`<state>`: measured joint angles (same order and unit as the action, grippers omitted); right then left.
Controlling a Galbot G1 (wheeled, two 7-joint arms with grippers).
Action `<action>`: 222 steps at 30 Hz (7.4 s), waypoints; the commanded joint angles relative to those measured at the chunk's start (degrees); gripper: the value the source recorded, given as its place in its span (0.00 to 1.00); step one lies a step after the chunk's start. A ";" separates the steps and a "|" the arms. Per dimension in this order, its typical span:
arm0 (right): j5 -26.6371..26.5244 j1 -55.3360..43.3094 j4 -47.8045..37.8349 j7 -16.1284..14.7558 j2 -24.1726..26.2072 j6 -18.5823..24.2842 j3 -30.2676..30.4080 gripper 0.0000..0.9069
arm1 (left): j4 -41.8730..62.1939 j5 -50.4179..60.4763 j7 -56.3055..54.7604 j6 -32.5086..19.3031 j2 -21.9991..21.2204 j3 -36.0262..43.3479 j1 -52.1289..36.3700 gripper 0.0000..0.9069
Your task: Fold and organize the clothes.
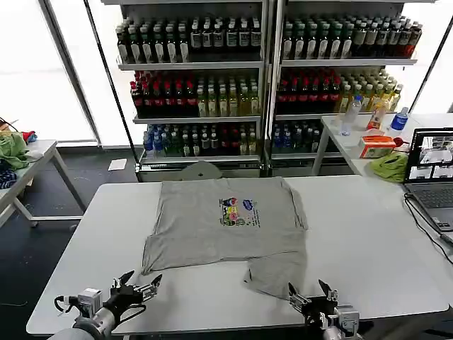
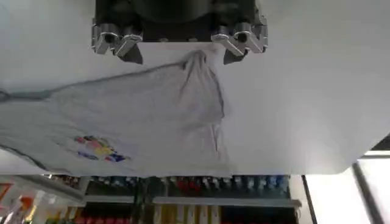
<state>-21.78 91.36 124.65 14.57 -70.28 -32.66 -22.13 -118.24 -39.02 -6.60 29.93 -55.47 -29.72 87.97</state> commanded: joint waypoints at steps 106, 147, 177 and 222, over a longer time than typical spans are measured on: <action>-7.73 4.75 13.23 -5.41 8.44 7.34 -7.35 0.00 | -9.40 -0.45 3.43 2.85 -0.12 -12.84 6.05 0.00; -3.74 -32.15 -20.43 -1.80 3.44 1.16 8.91 1.00 | 26.27 -4.78 -0.05 2.91 3.40 17.21 -37.40 1.00; -10.18 -7.80 -1.46 0.11 7.78 -0.45 -4.90 1.00 | 7.68 -1.68 -0.26 3.07 3.79 0.63 -10.29 1.00; -10.98 -13.18 -8.76 0.20 5.42 -0.47 1.12 0.00 | 11.81 -4.00 -0.16 2.45 1.96 3.38 -13.35 0.00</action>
<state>-32.69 78.49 116.12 14.71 -64.82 -33.07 -21.14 -106.09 -43.20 -6.55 32.26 -53.49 -25.92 73.66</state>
